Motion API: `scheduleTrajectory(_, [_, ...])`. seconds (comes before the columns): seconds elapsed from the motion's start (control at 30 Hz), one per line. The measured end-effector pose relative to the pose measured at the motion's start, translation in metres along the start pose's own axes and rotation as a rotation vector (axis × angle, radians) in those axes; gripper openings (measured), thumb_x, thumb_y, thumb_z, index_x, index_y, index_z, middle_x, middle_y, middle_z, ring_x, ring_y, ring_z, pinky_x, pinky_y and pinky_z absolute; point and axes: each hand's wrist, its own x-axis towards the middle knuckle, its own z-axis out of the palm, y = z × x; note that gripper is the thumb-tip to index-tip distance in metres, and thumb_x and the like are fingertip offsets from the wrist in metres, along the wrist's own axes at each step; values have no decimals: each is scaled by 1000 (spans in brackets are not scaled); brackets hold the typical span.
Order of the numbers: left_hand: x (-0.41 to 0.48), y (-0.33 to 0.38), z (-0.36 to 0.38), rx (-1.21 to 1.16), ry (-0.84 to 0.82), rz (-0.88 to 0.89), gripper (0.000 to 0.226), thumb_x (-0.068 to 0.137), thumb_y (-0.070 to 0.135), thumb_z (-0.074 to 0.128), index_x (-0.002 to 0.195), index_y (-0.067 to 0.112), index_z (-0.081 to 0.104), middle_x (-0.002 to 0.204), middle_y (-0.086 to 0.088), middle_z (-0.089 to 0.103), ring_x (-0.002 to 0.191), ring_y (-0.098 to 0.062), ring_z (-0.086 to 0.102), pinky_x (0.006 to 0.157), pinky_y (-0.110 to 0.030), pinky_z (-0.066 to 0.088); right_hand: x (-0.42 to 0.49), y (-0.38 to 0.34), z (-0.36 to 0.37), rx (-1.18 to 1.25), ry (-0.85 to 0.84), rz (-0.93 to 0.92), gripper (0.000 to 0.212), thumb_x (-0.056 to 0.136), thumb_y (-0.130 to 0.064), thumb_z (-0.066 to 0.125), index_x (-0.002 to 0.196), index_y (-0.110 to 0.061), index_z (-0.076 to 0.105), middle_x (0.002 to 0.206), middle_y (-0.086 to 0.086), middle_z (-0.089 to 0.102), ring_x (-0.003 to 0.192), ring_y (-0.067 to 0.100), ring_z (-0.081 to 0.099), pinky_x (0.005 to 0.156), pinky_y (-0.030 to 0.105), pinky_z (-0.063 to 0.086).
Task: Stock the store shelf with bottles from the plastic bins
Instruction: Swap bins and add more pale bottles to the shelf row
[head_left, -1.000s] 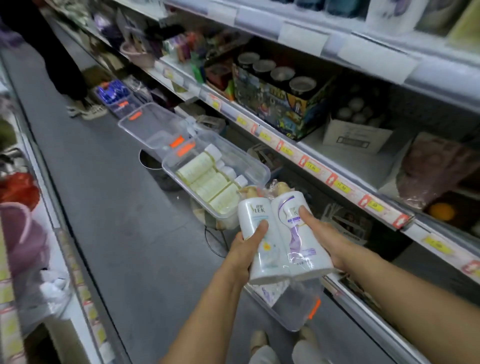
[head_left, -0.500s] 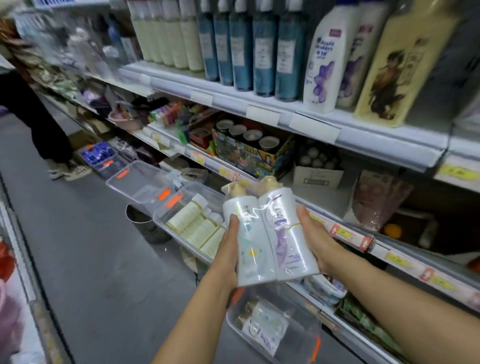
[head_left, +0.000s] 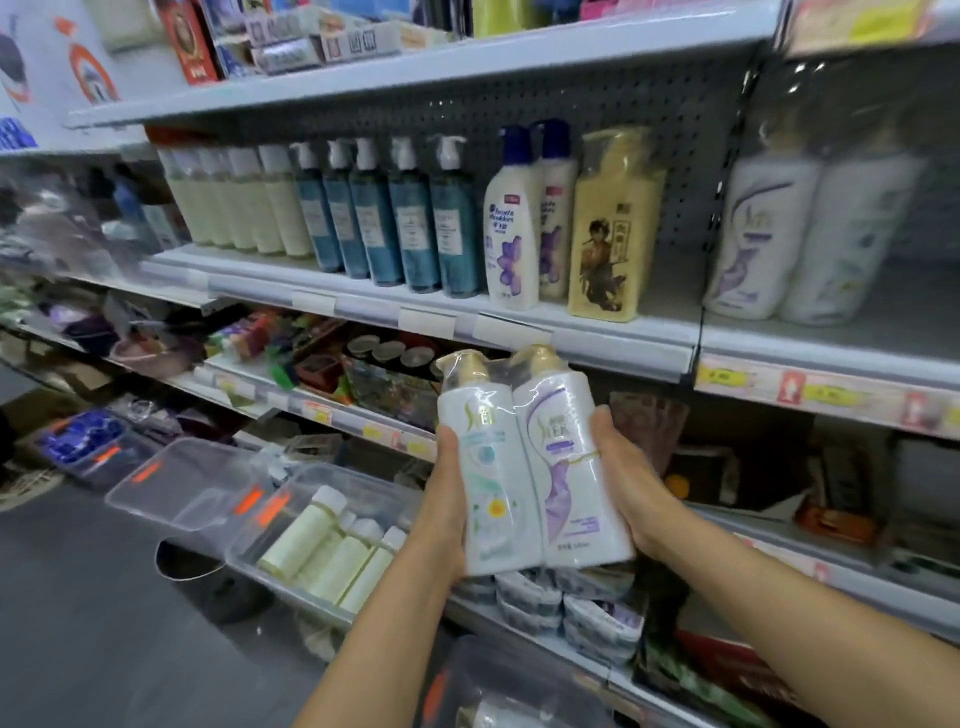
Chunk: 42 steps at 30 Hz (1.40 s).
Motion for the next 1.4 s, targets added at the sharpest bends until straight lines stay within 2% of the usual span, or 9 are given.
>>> scheduleTrajectory(0.07, [-1,2,11,15,-43,8,73,91,74,28,121,20,67,107,-13,76,95,-32,73,80,-45,58,-4,-4,-12,-11,66,12,54,99,-61,31,97,-21,67,86,8,73,73,21,70,58,24,54])
scheduleTrajectory(0.23, [-2,2,39,81,-136,19,73,91,75,28,119,21,68,101,-11,77,89,-29,75,75,-43,59,-15,-8,-38,24,152,-5,72,88,-79,25,96,-28,73,95,6,77,91,29,72,92,49,55])
scheduleTrajectory(0.53, [-15,-1,112,116,-268,50,75,90,74,30,125,18,65,105,-13,76,90,-30,75,63,-38,60,-45,-32,-107,93,165,-170,57,88,-69,40,116,-27,67,98,-2,77,87,16,75,74,33,59])
scheduleTrajectory(0.67, [-25,-6,149,155,-325,70,68,93,71,33,114,17,68,87,-8,78,72,-24,76,55,-34,58,-61,-46,-140,111,163,-216,53,80,-66,55,113,-26,67,102,2,77,92,23,74,88,47,57])
scheduleTrajectory(0.83, [-35,-14,201,193,-347,94,63,91,68,46,120,15,66,99,-11,77,87,-28,76,73,-42,61,-75,-58,-191,97,183,-241,64,64,-53,77,111,-12,63,98,13,76,88,33,74,81,54,59])
scheduleTrajectory(0.97, [-40,-21,243,184,-409,186,54,81,41,72,124,10,61,105,-14,76,95,-30,74,75,-42,62,-77,-72,-230,74,237,-291,68,55,-51,80,108,-12,64,95,13,76,84,33,74,78,51,60])
scheduleTrajectory(1.17, [-31,-16,310,201,-460,263,75,66,46,83,126,9,58,106,-15,75,94,-33,74,77,-47,61,-71,-99,-288,113,290,-376,65,60,-49,80,112,-14,62,92,9,77,80,30,75,69,46,61])
scheduleTrajectory(1.27, [-26,-9,343,205,-509,303,67,68,44,79,123,9,61,104,-15,76,94,-32,74,74,-44,61,-63,-115,-312,109,346,-426,67,58,-51,81,109,-11,64,91,9,77,78,27,75,63,39,60])
scheduleTrajectory(1.4, [-14,1,380,218,-545,346,41,84,36,74,115,10,66,104,-16,76,96,-33,74,81,-46,61,-52,-135,-338,86,395,-480,49,73,-44,80,105,-11,62,97,12,75,85,30,74,77,48,61])
